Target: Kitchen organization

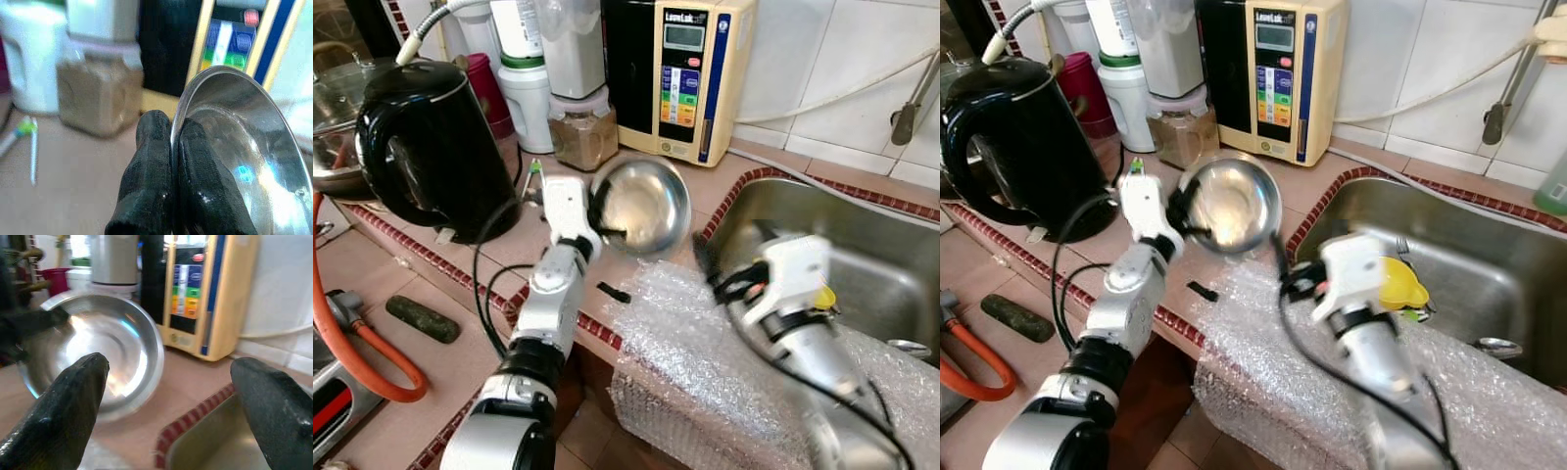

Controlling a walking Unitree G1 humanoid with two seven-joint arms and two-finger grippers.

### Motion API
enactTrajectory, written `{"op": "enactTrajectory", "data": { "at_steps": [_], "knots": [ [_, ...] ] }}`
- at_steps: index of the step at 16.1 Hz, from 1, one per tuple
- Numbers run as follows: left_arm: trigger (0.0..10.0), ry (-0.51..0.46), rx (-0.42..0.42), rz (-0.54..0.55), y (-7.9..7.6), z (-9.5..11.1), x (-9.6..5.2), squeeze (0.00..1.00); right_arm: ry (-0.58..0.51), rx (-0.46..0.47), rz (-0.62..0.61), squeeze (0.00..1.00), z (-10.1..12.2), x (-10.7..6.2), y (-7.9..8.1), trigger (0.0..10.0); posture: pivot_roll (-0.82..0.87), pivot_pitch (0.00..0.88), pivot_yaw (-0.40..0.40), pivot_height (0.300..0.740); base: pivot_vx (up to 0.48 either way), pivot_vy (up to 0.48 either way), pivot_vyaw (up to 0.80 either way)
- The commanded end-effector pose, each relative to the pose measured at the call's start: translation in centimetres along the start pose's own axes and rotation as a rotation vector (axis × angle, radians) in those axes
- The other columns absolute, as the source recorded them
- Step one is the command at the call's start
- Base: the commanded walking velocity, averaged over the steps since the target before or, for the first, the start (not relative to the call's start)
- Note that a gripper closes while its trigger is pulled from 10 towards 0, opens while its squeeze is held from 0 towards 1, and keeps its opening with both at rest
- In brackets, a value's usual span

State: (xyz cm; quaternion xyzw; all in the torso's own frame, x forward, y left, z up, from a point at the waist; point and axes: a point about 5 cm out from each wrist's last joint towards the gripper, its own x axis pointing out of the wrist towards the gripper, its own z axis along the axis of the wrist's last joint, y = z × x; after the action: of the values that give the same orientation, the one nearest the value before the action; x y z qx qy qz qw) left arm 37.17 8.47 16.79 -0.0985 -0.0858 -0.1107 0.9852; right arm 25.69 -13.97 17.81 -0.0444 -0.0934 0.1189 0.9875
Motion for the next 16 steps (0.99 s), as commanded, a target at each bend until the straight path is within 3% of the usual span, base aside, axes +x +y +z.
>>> {"op": "enactTrajectory", "data": {
  "at_steps": [1, 6, 8, 13, 14, 15, 16],
  "knots": [
    [0.0, -0.085, 0.013, 0.018, 0.2, 1.8, 0.7, 0.0, -0.003, -0.003, -0.015, 0.0, 0.0, 0.3, -0.2, 10.0, -0.06, 0.0, 0.063, 0.74, 0.0, 0.0, 0.0],
    [0.0, -0.168, -0.026, -0.134, -2.1, 2.7, 1.0, 0.0, -0.057, -0.036, -0.106, 0.0, 0.7, 1.4, -1.7, 10.0, -0.07, 0.0, 0.067, 0.74, 0.0, 0.0, 0.0],
    [0.0, -0.172, -0.058, -0.221, -3.8, 2.3, 0.7, 0.0, -0.085, -0.02, -0.121, 0.0, 1.2, 3.0, -2.2, 10.0, -0.07, 0.0, 0.068, 0.74, 0.0, 0.0, 0.0],
    [0.0, -0.203, -0.124, -0.281, -4.7, 2.5, 0.2, 0.0, -0.096, 0.023, -0.183, 0.0, 1.0, 5.7, -3.4, 10.0, -0.06, 0.0, 0.061, 0.74, 0.0, 0.0, 0.0],
    [0.0, -0.205, -0.123, -0.282, -4.7, 2.5, 0.2, 0.0, -0.099, 0.039, -0.199, 0.0, 0.9, 6.0, -3.5, 7.8, -0.06, 0.0, 0.06, 0.74, 0.0, 0.0, 0.0],
    [0.0, -0.206, -0.132, -0.287, -4.7, 2.5, 0.2, 0.0, -0.103, 0.078, -0.2, 0.0, 0.9, 6.3, -3.5, 0.0, -0.06, 0.0, 0.06, 0.74, 0.0, 0.0, 0.0],
    [0.0, -0.205, -0.136, -0.293, -4.8, 2.5, 0.2, 0.0, -0.099, 0.096, -0.196, 0.0, 0.8, 6.7, -3.5, 0.0, -0.05, 0.0, 0.059, 0.74, 0.0, 0.0, 0.0]
  ]
}}
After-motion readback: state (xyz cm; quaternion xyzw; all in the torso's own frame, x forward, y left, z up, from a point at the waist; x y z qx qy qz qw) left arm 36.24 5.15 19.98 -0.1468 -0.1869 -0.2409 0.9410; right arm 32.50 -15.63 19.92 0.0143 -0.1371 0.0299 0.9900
